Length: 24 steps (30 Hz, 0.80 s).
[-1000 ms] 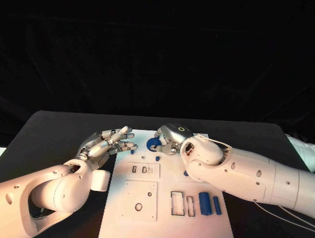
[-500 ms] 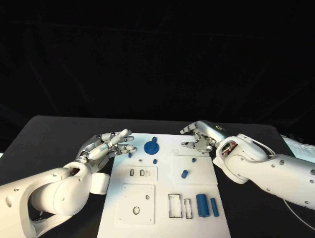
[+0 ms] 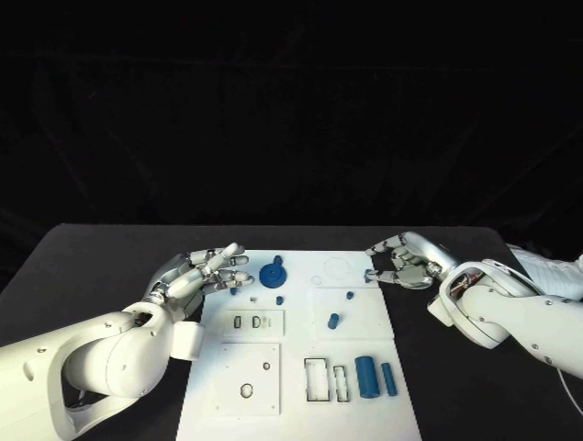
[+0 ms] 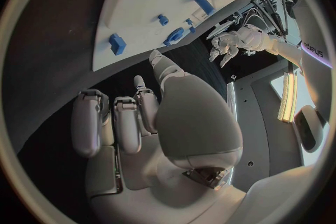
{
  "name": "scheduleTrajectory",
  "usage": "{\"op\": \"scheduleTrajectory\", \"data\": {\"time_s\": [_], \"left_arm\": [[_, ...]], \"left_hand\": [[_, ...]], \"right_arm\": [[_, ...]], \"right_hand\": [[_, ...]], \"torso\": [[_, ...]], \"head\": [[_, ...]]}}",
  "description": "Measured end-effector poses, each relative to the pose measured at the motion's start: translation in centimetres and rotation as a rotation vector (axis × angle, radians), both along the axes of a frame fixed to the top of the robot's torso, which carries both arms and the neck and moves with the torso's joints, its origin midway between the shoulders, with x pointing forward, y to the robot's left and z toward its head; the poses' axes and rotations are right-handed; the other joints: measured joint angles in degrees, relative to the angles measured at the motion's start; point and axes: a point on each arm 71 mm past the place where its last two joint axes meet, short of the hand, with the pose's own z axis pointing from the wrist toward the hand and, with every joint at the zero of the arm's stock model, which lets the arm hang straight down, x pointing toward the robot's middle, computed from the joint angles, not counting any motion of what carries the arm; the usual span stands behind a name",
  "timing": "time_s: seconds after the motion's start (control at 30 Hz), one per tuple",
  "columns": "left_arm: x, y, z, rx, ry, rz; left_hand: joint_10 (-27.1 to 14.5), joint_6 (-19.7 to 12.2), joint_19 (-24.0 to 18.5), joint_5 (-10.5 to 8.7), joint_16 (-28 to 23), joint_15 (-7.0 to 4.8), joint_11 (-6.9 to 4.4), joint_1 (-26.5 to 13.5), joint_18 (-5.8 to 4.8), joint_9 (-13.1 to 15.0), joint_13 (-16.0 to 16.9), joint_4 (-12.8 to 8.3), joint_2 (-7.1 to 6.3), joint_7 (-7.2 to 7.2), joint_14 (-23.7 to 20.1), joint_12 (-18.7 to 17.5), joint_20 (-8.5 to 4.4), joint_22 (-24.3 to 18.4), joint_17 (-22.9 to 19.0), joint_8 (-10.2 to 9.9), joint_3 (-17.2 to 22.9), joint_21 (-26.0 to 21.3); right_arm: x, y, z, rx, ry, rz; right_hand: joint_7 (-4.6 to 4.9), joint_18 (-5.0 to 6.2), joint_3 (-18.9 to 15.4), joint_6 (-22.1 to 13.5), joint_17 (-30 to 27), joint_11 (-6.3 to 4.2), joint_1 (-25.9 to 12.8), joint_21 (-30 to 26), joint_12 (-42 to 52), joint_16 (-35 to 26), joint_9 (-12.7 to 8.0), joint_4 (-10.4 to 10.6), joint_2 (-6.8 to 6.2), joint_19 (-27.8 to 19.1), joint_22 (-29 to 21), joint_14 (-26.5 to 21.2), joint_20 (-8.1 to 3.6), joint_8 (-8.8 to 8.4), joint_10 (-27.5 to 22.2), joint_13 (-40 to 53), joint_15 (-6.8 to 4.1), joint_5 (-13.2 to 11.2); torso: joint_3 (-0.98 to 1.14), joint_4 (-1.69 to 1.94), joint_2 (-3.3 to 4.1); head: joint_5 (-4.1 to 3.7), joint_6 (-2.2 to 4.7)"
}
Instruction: Assemble the parts on the task board
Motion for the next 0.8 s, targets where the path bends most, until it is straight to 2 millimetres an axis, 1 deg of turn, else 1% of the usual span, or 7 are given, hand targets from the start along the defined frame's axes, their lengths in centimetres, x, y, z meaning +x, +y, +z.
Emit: {"op": "scheduleTrajectory", "data": {"time_s": [0.07, 0.2, 0.33, 0.4, 0.67, 0.7, 0.8], "left_arm": [[0.0, 0.0, -0.1, -0.001, 0.002, 0.000], [0.1, 0.0, -0.2, -0.002, 0.005, 0.001], [0.1, 0.0, -0.3, -0.002, 0.008, 0.001], [0.1, 0.0, -0.4, -0.003, 0.008, 0.001], [0.1, -0.1, -0.4, -0.004, 0.010, -0.001], [0.1, -0.1, -0.4, -0.004, 0.010, -0.001], [0.1, -0.1, -0.4, -0.005, 0.011, -0.001]], "left_hand": [[0.0, 0.0, 0.0, 0.00, 0.0, 0.00, 0.00, 0.0, 0.00, 0.0, 0.0, 0.0, 0.00, 0.00, 0.0, 0.0, 0.00, 0.0, 0.0, 0.0, 0.0, 0.0], [0.0, 0.0, 0.0, 0.00, 0.0, 0.00, 0.00, 0.0, 0.00, 0.0, 0.0, 0.0, 0.00, 0.00, 0.0, 0.0, 0.00, 0.0, 0.0, 0.0, 0.0, 0.0], [0.0, 0.0, 0.0, 0.00, 0.0, 0.00, 0.00, 0.0, 0.00, 0.0, 0.0, 0.0, 0.00, 0.00, 0.0, 0.0, 0.00, 0.0, 0.0, 0.0, 0.0, 0.0], [0.0, 0.0, 0.0, 0.00, 0.0, 0.00, 0.00, 0.0, 0.00, 0.0, 0.0, 0.0, 0.00, 0.00, 0.0, 0.0, 0.00, 0.0, 0.0, 0.0, 0.0, 0.0], [0.0, 0.0, 0.0, 0.00, 0.0, 0.00, 0.00, 0.0, 0.00, 0.0, 0.0, 0.0, 0.00, 0.00, 0.0, 0.0, 0.00, 0.0, 0.0, 0.0, 0.0, 0.0], [0.0, 0.0, 0.0, 0.00, 0.0, 0.00, 0.00, 0.0, 0.00, 0.0, 0.0, 0.0, 0.00, 0.00, 0.0, 0.0, 0.00, 0.0, 0.0, 0.0, 0.0, 0.0], [0.0, 0.0, 0.0, 0.00, 0.0, 0.00, 0.00, 0.0, 0.00, 0.0, 0.0, 0.0, 0.00, 0.00, 0.0, 0.0, 0.00, 0.0, 0.0, 0.0, 0.0, 0.0]], "right_arm": [[0.2, -0.4, -0.5, 0.004, 0.010, -0.010], [0.5, -0.7, -1.3, 0.006, 0.022, -0.020], [0.8, -0.8, -2.0, 0.003, 0.031, -0.027], [0.9, -0.7, -2.2, 0.003, 0.034, -0.027], [1.0, 0.0, -2.8, -0.005, 0.038, -0.019], [1.1, 0.1, -2.8, -0.006, 0.038, -0.018], [1.2, 0.2, -3.0, -0.011, 0.037, -0.017]], "right_hand": [[0.20, 0.00, -0.2, -0.2, 0.0, 0.00, 0.0, 0.0, 0.0, 0.0, -0.1, -0.2, -0.02, 0.0, 0.0, 0.0, 0.00, 0.00, 0.0, 0.0, 0.00, 0.0], [-0.01, 0.01, -0.2, -0.4, 0.0, 0.00, 0.3, 0.0, -0.2, 0.0, -0.1, -0.7, -0.31, 0.0, -0.1, 0.0, 0.00, 0.00, 0.0, 0.0, 0.00, 0.0], [-0.01, 0.00, -0.2, -0.4, 0.0, 0.00, 0.3, 0.0, -0.2, 0.0, -0.2, -1.0, -0.30, 0.0, -0.1, 0.0, 0.00, 0.00, 0.0, 0.0, 0.00, 0.0], [-0.01, 0.00, -0.1, -0.4, 0.0, 0.12, 0.8, 0.0, -0.2, 0.0, -0.2, -1.2, 0.16, 0.0, -0.1, 0.0, 0.00, 0.00, -0.1, 0.0, 0.00, -0.2], [0.02, 0.01, 0.3, -0.4, 0.0, 0.22, 1.4, 0.0, -0.2, 0.0, -0.2, -1.9, 0.77, 0.0, -0.1, 0.0, 0.00, 0.00, -0.2, 0.2, 0.00, -0.7], [0.16, 0.01, 0.3, -0.1, 0.0, 0.21, 1.5, 0.0, -0.2, 0.0, -0.2, -1.9, 0.84, 0.0, -0.1, 0.0, 0.00, 0.01, -0.2, 0.2, 0.00, -0.7], [0.08, 0.01, 0.6, 0.8, 0.0, 0.22, 1.8, 0.0, 0.0, 0.0, -0.1, -2.1, 1.14, 0.0, 0.1, 0.0, 0.00, 0.40, -0.2, 0.2, 0.00, -1.0]], "torso": [[0.13, -0.03, -0.04], [0.36, -0.02, -0.08], [0.50, 0.04, -0.01], [0.51, 0.09, 0.08], [0.52, 0.25, 0.24], [0.50, 0.25, 0.25], [0.50, 0.26, 0.26]], "head": [[0.00, -0.11], [0.01, -0.29], [0.13, -0.52], [0.18, -0.68], [0.15, -1.12], [0.13, -1.15], [0.12, -1.25]]}}
